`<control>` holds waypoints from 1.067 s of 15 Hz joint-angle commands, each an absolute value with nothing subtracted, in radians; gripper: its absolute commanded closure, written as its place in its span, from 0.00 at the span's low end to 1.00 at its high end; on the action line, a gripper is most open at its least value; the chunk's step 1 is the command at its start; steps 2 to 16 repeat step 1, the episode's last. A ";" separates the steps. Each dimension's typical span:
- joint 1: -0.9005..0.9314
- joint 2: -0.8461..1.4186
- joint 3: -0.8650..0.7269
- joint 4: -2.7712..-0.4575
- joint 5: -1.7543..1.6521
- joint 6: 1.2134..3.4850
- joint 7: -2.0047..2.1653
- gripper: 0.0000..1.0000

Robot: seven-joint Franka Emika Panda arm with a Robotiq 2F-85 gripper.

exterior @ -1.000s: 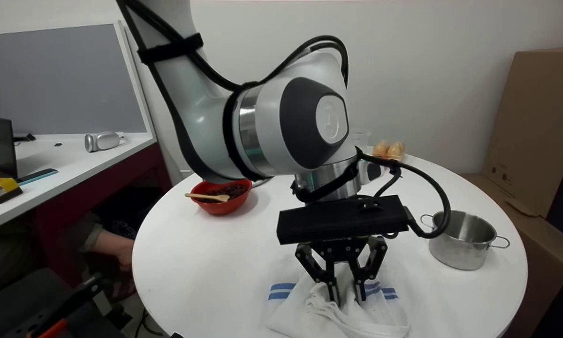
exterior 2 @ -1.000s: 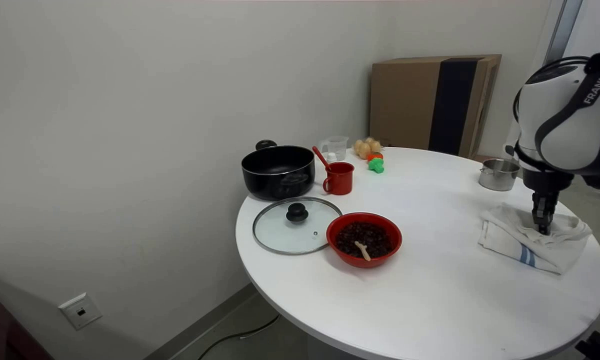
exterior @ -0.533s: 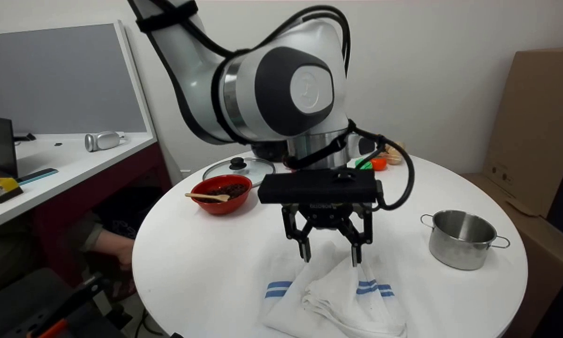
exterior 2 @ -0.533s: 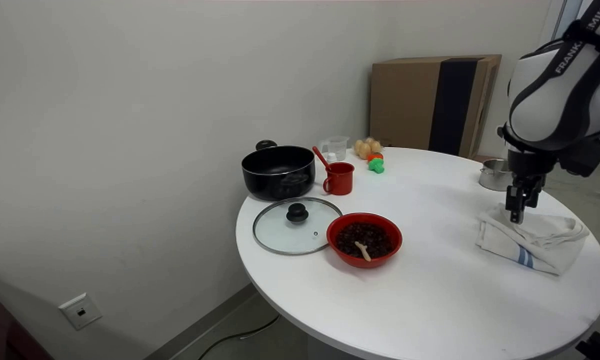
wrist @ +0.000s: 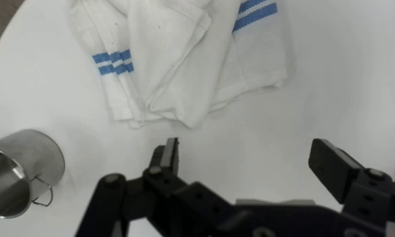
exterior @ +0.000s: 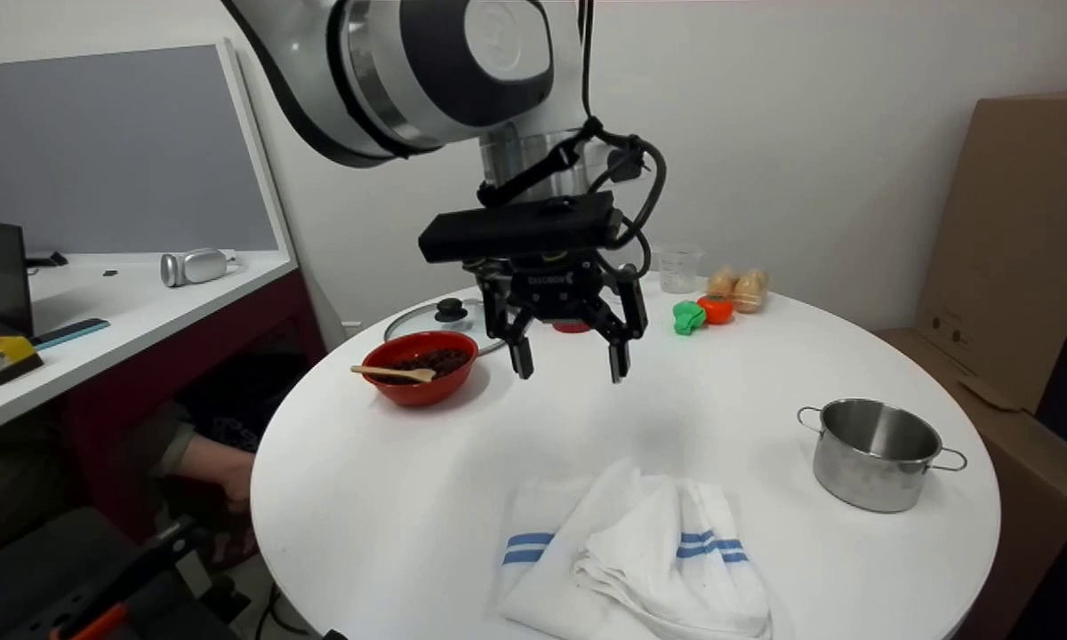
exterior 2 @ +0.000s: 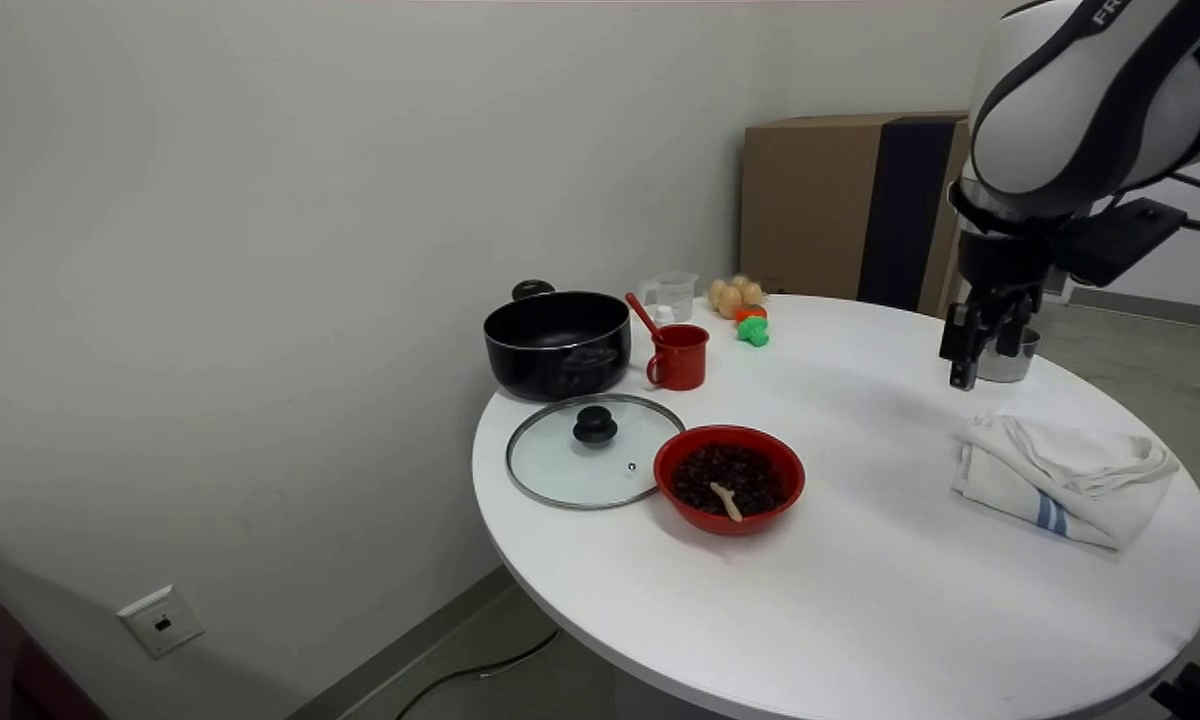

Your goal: Move the silver pot to the right side of the table, use the white and blue towel to wipe the table

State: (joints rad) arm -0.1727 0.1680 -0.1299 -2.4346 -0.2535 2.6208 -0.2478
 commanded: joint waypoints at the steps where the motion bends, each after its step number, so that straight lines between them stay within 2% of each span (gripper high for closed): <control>1: -0.161 0.163 -0.136 -2.436 -0.251 2.617 -0.243 0.00; 16: -0.161 0.163 -0.136 -2.436 -0.251 2.617 -0.243 0.00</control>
